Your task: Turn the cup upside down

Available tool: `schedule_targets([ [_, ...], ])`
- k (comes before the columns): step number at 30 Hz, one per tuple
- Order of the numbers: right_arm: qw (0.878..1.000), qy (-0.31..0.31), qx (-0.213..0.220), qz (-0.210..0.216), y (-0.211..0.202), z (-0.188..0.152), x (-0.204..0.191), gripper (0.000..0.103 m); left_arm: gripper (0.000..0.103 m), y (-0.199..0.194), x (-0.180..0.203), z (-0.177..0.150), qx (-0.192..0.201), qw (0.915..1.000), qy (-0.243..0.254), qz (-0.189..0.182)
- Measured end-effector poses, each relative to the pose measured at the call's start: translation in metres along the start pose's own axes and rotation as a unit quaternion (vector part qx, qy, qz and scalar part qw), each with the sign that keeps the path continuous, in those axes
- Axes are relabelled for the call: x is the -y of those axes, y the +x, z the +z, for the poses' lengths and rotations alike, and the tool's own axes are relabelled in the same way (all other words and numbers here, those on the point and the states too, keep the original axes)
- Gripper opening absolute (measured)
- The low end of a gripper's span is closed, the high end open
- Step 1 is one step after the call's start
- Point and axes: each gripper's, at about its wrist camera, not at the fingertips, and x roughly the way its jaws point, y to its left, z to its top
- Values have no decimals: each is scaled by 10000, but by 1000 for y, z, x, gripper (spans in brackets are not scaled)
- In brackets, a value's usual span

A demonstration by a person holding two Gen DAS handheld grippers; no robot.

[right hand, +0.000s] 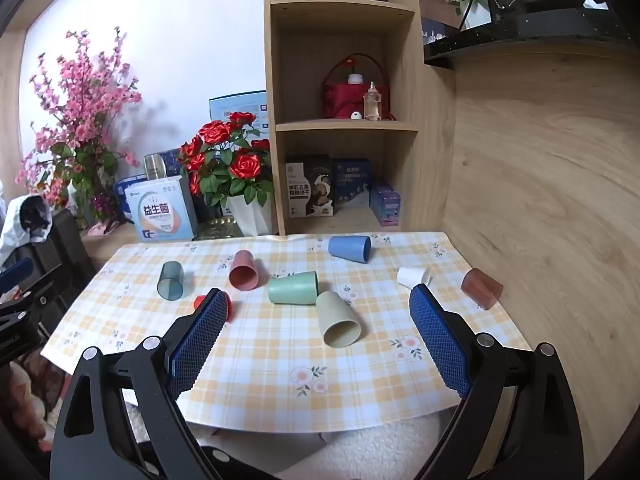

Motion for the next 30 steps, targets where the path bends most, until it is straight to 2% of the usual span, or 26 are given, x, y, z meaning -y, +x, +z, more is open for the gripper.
schedule_targets([
  [30,10000,53,-35,19,-1,2,3,90,97,0,0,0,-35,10000,12,6],
])
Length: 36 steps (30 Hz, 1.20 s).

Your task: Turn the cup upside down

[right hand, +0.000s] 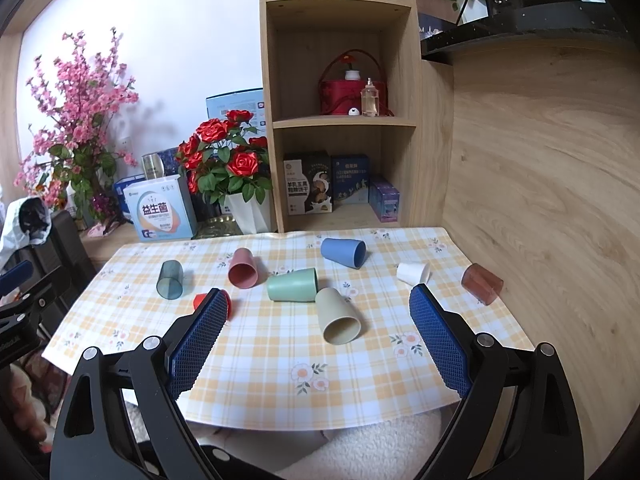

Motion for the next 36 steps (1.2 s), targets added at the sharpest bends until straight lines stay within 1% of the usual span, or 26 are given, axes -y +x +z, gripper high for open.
schedule_targets([
  [17,10000,29,-1,-1,3,-3,4,89,97,0,-4,-1,27,10000,15,6],
  [21,10000,28,-2,-1,2,-3,4,90,97,-5,2,-2,66,10000,35,6],
  [36,10000,32,-3,4,2,-1,3,89,97,-4,5,0,71,10000,70,6],
])
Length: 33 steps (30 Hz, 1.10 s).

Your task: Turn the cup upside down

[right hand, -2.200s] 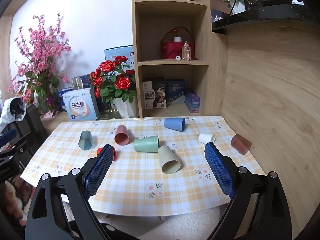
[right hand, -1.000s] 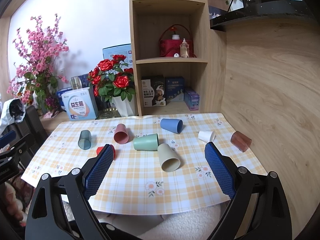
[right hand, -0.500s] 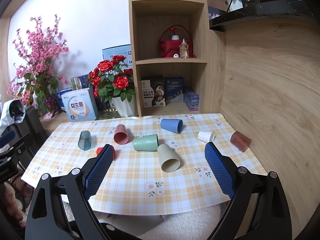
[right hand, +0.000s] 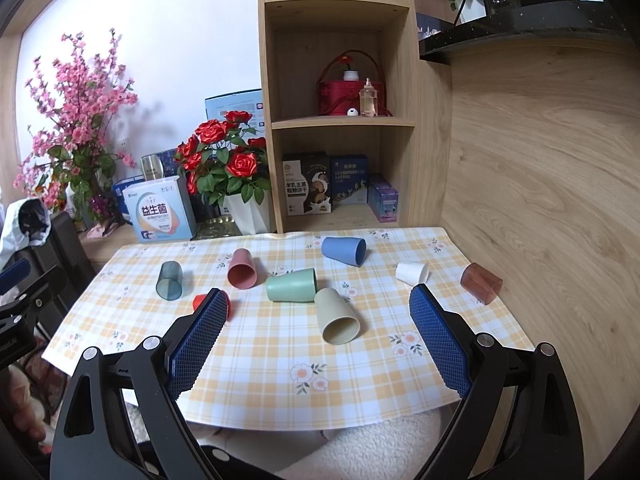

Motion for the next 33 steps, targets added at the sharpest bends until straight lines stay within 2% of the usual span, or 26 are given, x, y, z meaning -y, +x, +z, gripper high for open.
schedule_targets([
  [23,10000,30,-42,32,0,-8,0,89,97,6,1,-10,-98,9999,12,-38],
  [27,9997,51,-134,196,7,-14,-1,89,97,8,1,-13,-143,9998,26,-141],
  [30,9984,162,-243,492,16,-16,4,89,97,15,0,-11,-228,9996,35,-177],
  [33,9964,126,-413,735,43,-12,15,89,97,30,-9,-9,-140,9999,-20,-34],
])
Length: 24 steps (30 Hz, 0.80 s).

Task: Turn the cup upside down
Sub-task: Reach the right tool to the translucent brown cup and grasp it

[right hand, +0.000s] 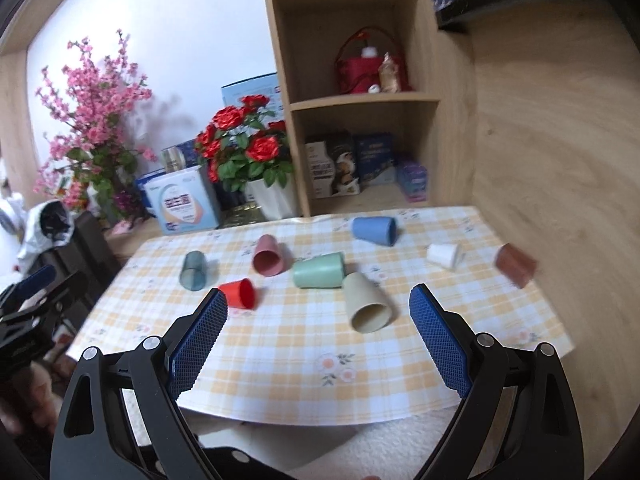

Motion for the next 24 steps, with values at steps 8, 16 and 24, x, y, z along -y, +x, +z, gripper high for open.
schedule_targets([
  [8,9925,-463,-796,-798,110,29,127,89,97,87,-15,-8,-592,9978,151,-259],
  [16,9489,-1051,-2295,-1894,230,37,277,89,97,157,-46,-29,-1075,9913,-742,154],
  [24,9022,-1565,-3398,-2146,308,24,329,90,97,200,-41,-60,-1939,9767,-915,108],
])
